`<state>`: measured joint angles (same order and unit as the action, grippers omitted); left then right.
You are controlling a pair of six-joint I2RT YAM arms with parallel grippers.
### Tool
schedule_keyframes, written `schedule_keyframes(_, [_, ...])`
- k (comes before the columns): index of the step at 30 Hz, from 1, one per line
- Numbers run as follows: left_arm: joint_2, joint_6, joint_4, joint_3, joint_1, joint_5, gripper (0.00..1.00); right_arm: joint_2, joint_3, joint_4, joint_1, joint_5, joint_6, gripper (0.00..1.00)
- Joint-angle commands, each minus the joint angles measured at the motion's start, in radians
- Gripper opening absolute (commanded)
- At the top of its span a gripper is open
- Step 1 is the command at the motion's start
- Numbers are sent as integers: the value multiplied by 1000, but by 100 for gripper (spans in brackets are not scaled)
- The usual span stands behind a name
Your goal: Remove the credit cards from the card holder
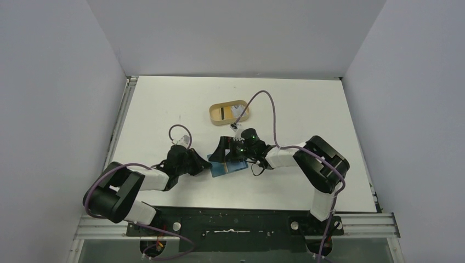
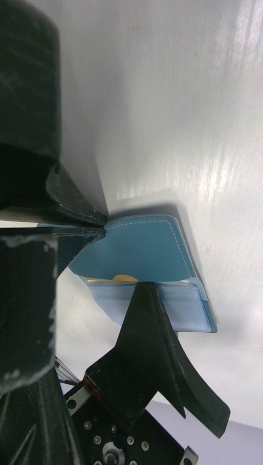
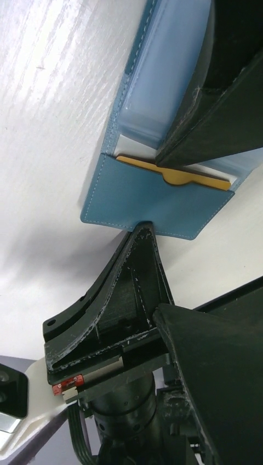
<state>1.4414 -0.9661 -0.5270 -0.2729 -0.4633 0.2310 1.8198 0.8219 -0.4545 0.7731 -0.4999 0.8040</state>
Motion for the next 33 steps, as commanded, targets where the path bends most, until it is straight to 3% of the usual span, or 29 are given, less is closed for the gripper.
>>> schedule_keyframes(1, [40,22,51,22,-21,-52,0,29,-8,-262,27,-260,156,100])
schedule_keyframes(6, [38,20,38,28,-21,-52,0,76,-13,-331,25,-340,209,100])
schedule_keyframes(14, [16,18,39,34,-21,-56,0,-15,59,194,39,-194,-72,100])
schedule_keyframes(21, [11,14,33,36,-22,-66,0,46,34,62,31,-343,22,100])
schedule_keyframes(33, [3,12,50,18,-21,-86,0,129,142,425,80,-472,-182,100])
